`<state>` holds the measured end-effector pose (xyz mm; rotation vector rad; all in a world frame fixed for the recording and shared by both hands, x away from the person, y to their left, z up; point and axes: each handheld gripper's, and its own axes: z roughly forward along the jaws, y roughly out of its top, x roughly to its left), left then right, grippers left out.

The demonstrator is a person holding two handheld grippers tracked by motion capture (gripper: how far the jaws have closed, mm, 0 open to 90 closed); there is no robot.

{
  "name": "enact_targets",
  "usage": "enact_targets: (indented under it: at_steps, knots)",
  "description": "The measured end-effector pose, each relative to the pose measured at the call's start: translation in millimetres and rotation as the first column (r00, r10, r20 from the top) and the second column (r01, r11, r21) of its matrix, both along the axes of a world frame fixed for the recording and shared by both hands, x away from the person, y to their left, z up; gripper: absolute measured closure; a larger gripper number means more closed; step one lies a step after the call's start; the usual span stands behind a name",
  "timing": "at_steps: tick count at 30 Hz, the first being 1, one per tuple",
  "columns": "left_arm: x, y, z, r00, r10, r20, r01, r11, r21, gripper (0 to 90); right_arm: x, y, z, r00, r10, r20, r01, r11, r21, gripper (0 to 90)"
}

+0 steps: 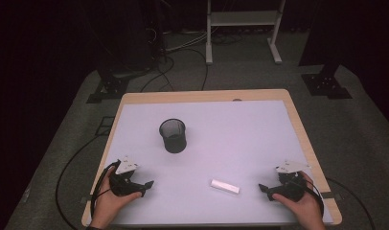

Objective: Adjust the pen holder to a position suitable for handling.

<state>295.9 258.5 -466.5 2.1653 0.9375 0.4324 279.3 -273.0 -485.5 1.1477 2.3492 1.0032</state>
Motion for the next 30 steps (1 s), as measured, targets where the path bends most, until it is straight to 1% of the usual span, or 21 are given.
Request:
enact_targets:
  at_steps: [2,3,4,5,6,12,14,20,23,24,26,27,30]
  knots:
    - [0.8,0.1,1.6,1.0000,0.003,0.004,-0.003,1.0000,-0.002,5.9,-0.1,0.1,0.0,1.0000,-0.001,0.000,0.001,1.000,0.000,3.6]
    - [2.4,0.8,3.6,0.9999,0.012,0.004,-0.012,0.9999,-0.007,6.2,0.0,0.0,0.0,1.0000,0.000,0.000,0.000,1.000,0.000,3.6]
    - [2.4,0.8,3.6,0.9999,0.012,0.004,-0.012,0.9999,-0.007,8.0,0.0,0.1,0.0,1.0000,-0.001,0.000,0.001,1.000,0.001,3.6]
    - [3.8,1.5,4.5,0.9998,0.015,0.010,-0.014,0.9998,-0.016,8.0,0.0,0.1,0.0,1.0000,-0.001,0.000,0.001,1.000,0.001,3.6]
    - [5.5,1.7,5.5,0.9998,0.020,0.007,-0.020,0.9996,-0.022,9.1,0.0,0.1,0.0,1.0000,-0.001,0.000,0.001,1.000,0.001,3.6]
    - [12.1,-0.4,11.1,0.9998,0.021,0.004,-0.021,0.9995,-0.023,9.2,0.1,0.0,0.0,1.0000,-0.001,-0.002,0.001,1.000,0.002,3.6]
    - [13.7,-1.3,14.3,0.9998,0.021,-0.001,-0.021,0.9991,-0.036,10.8,0.0,0.0,0.0,1.0000,-0.001,-0.001,0.001,1.000,0.002,3.6]
    - [17.5,-3.5,21.0,0.9998,0.018,-0.002,-0.018,0.9995,-0.025,11.5,0.1,0.0,0.0,1.0000,-0.001,-0.002,0.001,1.000,0.002,3.6]
    - [20.6,-5.3,24.2,0.9998,0.018,-0.006,-0.018,0.9993,-0.031,11.5,0.0,0.0,0.0,1.0000,-0.001,-0.001,0.001,1.000,0.002,3.6]
    - [21.7,-6.0,25.2,0.9999,0.012,-0.011,-0.012,0.9996,-0.025,11.6,0.0,0.0,0.0,1.0000,-0.001,-0.001,0.001,1.000,0.002,3.6]
    - [22.7,-6.6,26.4,0.9998,0.015,-0.014,-0.016,0.9995,-0.027,11.6,0.0,0.0,0.0,1.0000,-0.001,-0.002,0.001,1.000,0.002,3.6]
    - [25.2,-7.6,29.6,0.9997,0.013,-0.019,-0.013,0.9996,-0.026,11.7,0.2,-0.1,0.0,1.0000,-0.001,-0.003,0.001,1.000,0.004,3.6]
    - [27.6,-8.8,32.4,0.9997,0.018,-0.016,-0.019,0.9993,-0.034,11.9,0.2,-0.2,0.0,1.0000,0.000,-0.002,0.000,1.000,0.001,3.6]
